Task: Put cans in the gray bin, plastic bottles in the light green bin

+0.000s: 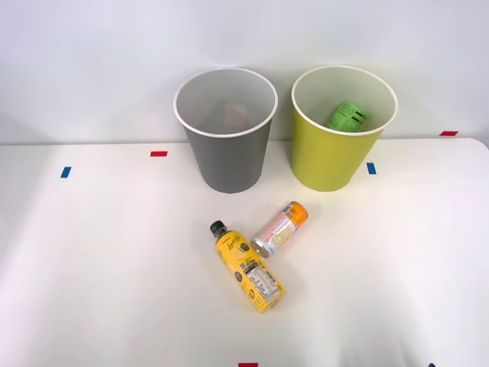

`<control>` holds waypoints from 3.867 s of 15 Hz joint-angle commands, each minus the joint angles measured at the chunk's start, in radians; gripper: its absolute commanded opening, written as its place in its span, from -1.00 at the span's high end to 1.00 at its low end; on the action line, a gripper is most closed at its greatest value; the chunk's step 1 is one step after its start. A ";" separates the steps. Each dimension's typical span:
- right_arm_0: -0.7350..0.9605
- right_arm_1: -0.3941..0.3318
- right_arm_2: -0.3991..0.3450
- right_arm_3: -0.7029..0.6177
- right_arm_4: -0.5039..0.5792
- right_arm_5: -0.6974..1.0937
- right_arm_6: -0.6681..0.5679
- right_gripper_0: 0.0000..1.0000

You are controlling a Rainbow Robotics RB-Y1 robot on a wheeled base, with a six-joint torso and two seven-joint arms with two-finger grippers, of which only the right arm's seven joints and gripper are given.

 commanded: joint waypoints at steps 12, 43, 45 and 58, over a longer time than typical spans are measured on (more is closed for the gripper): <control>0.000 0.000 0.000 0.000 0.000 0.000 0.000 -1.00; 0.000 0.000 0.000 0.000 0.000 0.000 0.000 -1.00; 0.000 0.000 0.000 0.000 0.000 0.000 0.000 -1.00; -0.021 0.011 -0.006 0.037 -0.002 0.017 0.000 -1.00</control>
